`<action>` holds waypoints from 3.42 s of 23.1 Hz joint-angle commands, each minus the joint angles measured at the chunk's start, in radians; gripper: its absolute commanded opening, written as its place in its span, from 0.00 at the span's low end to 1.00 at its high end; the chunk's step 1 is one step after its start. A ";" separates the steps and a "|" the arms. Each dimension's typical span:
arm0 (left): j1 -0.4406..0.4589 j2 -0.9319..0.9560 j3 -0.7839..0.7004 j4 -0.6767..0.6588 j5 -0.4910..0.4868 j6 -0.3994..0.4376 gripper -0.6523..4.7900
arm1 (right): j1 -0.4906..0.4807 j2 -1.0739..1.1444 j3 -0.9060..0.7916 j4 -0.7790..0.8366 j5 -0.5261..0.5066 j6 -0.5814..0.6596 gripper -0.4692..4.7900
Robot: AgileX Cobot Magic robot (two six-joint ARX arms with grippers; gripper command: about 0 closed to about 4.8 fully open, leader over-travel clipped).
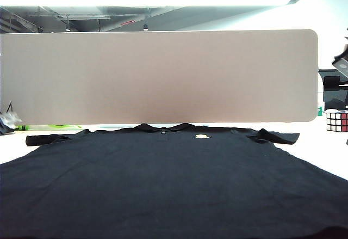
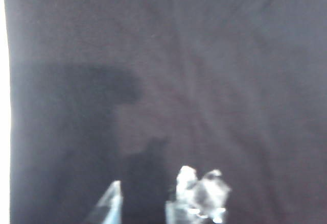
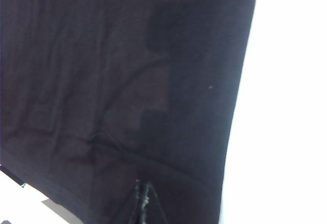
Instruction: Fold the bottom side of the T-shirt horizontally towards the center, about one-third of the way, then fold the sleeve back towards the center, creating a straight line along the edge of the T-shirt, and finally fold the bottom of the T-shirt up towards the top, creating a neat rectangle.
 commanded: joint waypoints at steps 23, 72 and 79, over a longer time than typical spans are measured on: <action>0.132 0.299 0.219 -0.389 -0.129 0.346 0.52 | -0.176 0.262 0.123 -0.155 -0.049 -0.129 0.43; -0.002 0.371 0.406 -0.060 -0.004 0.039 0.11 | -0.103 0.300 0.377 -0.003 -0.251 -0.007 0.07; 0.045 0.409 0.406 0.097 -0.028 -0.038 0.11 | -0.047 0.433 0.377 0.246 -0.199 0.097 0.07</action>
